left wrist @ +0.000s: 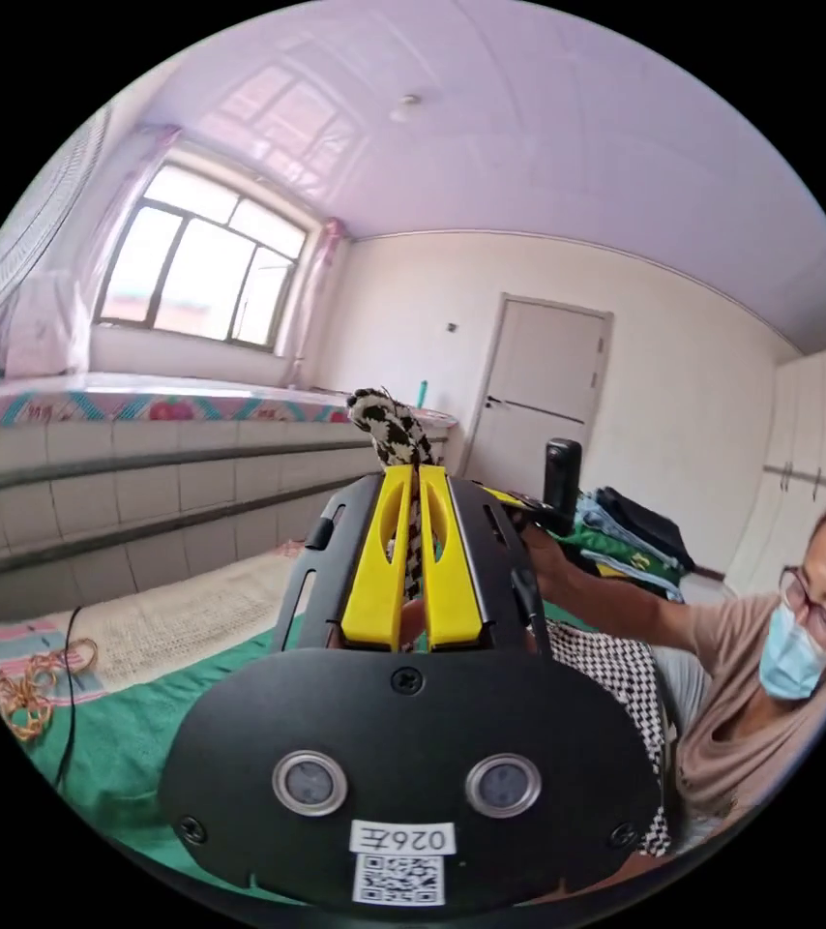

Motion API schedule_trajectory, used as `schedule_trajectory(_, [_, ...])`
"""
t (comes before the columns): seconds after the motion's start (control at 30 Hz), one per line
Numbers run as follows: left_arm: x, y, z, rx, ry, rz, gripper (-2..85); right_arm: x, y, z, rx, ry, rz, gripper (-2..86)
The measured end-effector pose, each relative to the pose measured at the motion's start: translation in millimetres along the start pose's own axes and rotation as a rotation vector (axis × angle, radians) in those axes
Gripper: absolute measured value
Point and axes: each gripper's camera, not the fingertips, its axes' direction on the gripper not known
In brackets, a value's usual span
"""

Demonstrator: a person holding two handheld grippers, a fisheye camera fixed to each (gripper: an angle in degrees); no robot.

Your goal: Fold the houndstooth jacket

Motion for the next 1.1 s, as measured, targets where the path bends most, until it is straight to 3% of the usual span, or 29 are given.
schedule_trajectory(0.23, [151,51,-44,-0.201,0.099,0.152,-0.3,-84,64,-108,-0.081,-0.241,-0.086,-1.0])
schedule_trajectory(0.5, [223,201,5,-0.843,0.152,-0.015,-0.9,-171,203,-76,-0.713,-0.231,0.021,0.9])
schedule_trajectory(0.57, [228,209,5,-0.914,0.145,-0.036,-1.0,-185,217,-76,-0.788,-0.188,-0.002,1.8])
schedule_trajectory(0.67, [226,188,-17,-0.838,0.101,-0.049,-1.0,-188,214,-91,-0.797,-0.177,-0.009,2.9])
schedule_trajectory(0.8, [193,153,-42,-0.654,0.052,-0.150,-1.0,-183,185,-107,-0.663,-0.187,0.035,1.4])
schedule_trajectory(0.93, [131,158,-17,-0.741,-0.121,-0.254,-1.0,-196,186,-76,-0.630,-0.220,0.033,-0.5])
schedule_trajectory(1.0, [82,192,14,-1.012,-0.044,-0.440,-0.9,-208,222,-20,-0.891,-0.280,0.025,-0.8])
schedule_trajectory(1.03, [74,197,18,-1.065,0.008,-0.480,-0.9,-211,234,-7,-0.981,-0.293,0.018,-0.9])
schedule_trajectory(1.07, [65,194,14,-1.043,0.080,-0.487,-0.8,-216,252,9,-1.076,-0.314,-0.014,-0.9])
schedule_trajectory(1.1, [61,178,-2,-0.932,0.116,-0.450,-0.7,-214,253,8,-1.046,-0.323,-0.006,-0.9])
